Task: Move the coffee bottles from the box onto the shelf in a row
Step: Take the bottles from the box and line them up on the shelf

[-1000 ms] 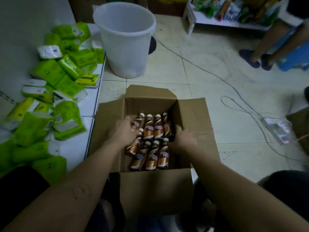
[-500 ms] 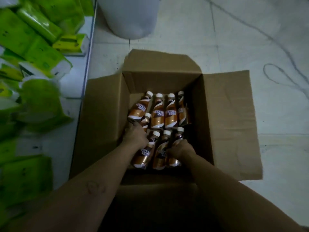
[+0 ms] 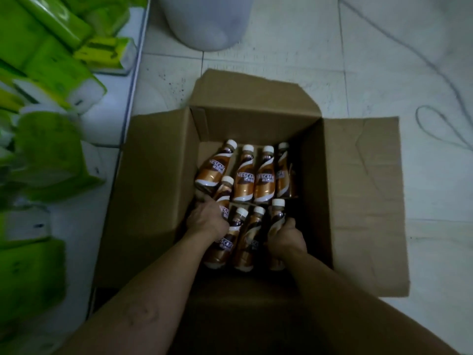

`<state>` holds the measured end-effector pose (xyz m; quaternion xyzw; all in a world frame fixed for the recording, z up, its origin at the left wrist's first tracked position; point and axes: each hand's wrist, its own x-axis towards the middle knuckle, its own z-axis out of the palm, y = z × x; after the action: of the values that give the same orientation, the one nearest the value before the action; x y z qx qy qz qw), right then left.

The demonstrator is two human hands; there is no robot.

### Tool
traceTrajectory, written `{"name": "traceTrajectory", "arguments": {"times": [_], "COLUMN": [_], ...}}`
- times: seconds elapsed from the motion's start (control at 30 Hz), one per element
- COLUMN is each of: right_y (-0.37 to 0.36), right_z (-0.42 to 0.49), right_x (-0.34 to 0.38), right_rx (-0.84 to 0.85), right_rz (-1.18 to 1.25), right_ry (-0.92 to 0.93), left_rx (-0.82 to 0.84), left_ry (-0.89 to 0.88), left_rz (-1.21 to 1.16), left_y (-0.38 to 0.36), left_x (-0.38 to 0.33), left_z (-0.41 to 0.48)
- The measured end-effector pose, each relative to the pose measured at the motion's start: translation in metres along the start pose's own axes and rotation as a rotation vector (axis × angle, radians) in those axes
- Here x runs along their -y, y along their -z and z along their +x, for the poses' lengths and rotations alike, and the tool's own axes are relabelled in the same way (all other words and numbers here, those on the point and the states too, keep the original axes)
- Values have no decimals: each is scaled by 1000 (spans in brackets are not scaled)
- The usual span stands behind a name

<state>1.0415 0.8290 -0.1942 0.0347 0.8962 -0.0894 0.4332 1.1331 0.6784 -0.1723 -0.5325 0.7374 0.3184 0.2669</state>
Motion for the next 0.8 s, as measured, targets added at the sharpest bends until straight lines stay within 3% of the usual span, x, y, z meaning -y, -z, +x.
{"name": "traceTrajectory", "arguments": {"times": [0.1,0.23,0.67,0.8], "right_y": [15,50,197,215], "right_z": [-39,-115,-414,-504], "right_x": [12,25,88,102], "right_rx": [-3,41,81,107], "right_rz": [91,223,562,587], "right_ry": [130,476,1257,1503], "left_rx": [-9,-122,-745,-945], "left_ry": [-57,-186,-676,-743], "left_rz": [-236,-479,-692,-629], "left_y": [24,71,272,330], "left_x": [9,23,54,89], "left_z": [-41,-119,-368,-446]}}
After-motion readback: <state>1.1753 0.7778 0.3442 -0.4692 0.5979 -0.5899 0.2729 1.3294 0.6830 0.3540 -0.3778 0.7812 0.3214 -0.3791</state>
